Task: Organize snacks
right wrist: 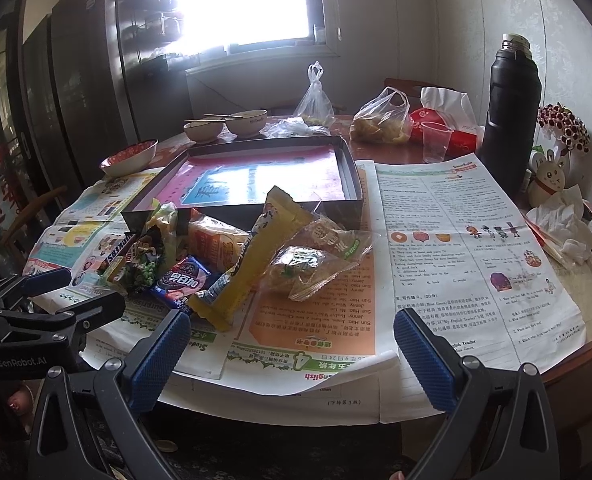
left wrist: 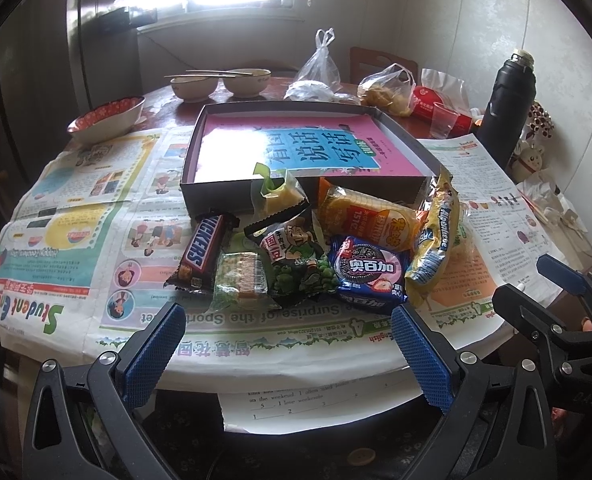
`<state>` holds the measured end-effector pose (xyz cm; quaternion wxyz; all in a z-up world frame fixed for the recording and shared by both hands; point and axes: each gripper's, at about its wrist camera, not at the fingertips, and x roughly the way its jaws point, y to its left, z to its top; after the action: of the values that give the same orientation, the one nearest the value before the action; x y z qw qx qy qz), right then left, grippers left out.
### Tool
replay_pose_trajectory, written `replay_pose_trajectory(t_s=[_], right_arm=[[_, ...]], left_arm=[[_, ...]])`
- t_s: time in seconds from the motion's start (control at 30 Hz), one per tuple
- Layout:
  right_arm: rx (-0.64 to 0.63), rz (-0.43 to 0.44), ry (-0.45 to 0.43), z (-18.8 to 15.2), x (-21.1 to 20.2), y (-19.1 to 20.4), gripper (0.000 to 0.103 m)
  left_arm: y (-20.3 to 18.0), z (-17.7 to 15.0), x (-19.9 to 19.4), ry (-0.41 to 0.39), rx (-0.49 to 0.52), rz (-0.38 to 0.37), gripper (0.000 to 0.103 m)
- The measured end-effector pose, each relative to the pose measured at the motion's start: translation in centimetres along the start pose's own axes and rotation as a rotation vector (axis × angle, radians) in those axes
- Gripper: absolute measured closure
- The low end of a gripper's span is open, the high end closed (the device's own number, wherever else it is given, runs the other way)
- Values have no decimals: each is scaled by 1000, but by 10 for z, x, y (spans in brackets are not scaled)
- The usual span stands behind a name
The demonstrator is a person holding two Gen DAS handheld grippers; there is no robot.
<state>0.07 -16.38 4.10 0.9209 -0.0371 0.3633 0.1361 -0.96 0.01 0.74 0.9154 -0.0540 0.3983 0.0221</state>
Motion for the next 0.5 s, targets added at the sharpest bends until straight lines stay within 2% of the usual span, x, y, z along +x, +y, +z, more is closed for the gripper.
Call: replay_pose_trajectory(t_s=[0.5], right_arm=[[14,75,61,7,17,8,0]], left_arm=[[28,1,7,30,-60,13,1]])
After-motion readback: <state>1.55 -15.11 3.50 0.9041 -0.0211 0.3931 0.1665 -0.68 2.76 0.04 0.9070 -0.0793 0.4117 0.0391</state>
